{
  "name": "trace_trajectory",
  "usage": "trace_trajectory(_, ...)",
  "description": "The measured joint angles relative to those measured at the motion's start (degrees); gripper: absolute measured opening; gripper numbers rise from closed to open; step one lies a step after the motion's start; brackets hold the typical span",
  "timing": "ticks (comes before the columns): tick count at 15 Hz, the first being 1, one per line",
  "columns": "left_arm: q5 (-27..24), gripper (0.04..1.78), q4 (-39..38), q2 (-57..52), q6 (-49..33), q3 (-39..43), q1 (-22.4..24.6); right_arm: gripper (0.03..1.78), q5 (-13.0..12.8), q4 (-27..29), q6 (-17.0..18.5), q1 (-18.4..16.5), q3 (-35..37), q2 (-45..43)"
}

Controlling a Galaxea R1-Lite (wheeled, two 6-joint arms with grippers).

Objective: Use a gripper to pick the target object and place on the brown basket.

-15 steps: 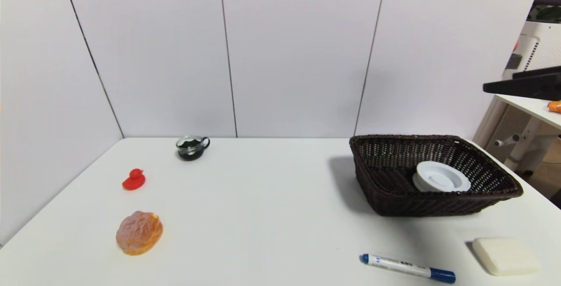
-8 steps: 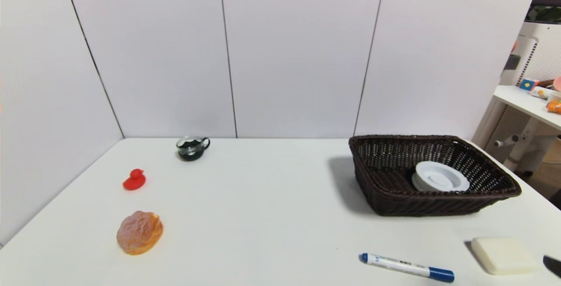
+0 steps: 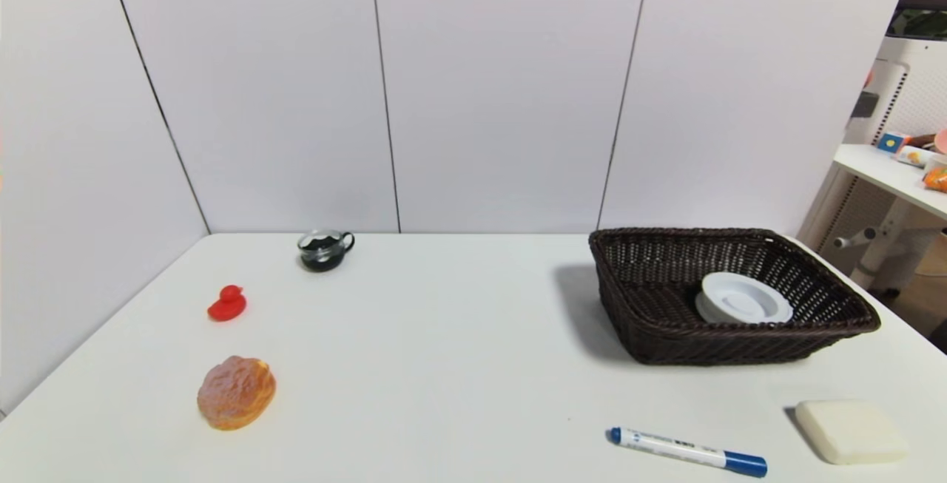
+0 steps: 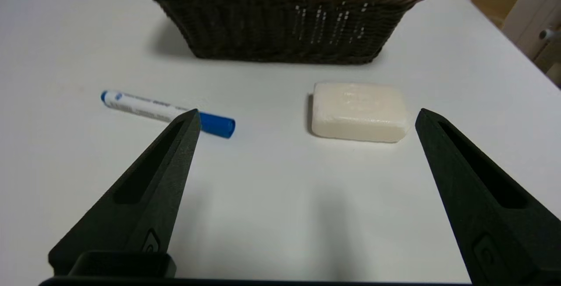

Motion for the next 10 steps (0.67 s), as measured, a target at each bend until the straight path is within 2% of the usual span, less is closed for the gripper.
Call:
trace_trajectory(1, -0.02, 1.69, -0.02, 0.00, -0.04, 0.02, 0.00, 1.69, -1.21, -0.39, 1.65, 0.09, 0.33, -2.05)
trace_trajectory(3, -0.02, 1.69, 0.00, 0.00, -0.01, 0.02, 0.00, 1.69, -3.90, -1.51, 2.33, 0.17, 2.10, -4.45)
trace_trajectory(5, -0.02, 1.69, -0.07, 0.00, -0.01, 0.02, 0.00, 1.69, -3.24, -2.94, 0.56, 0.17, 2.94, -5.50)
trace_trajectory(10, 0.00, 1.69, -0.05, 0.00, -0.04, 0.02, 0.00, 1.69, -3.24, -2.83, 0.80, 0.17, 3.17, -6.14)
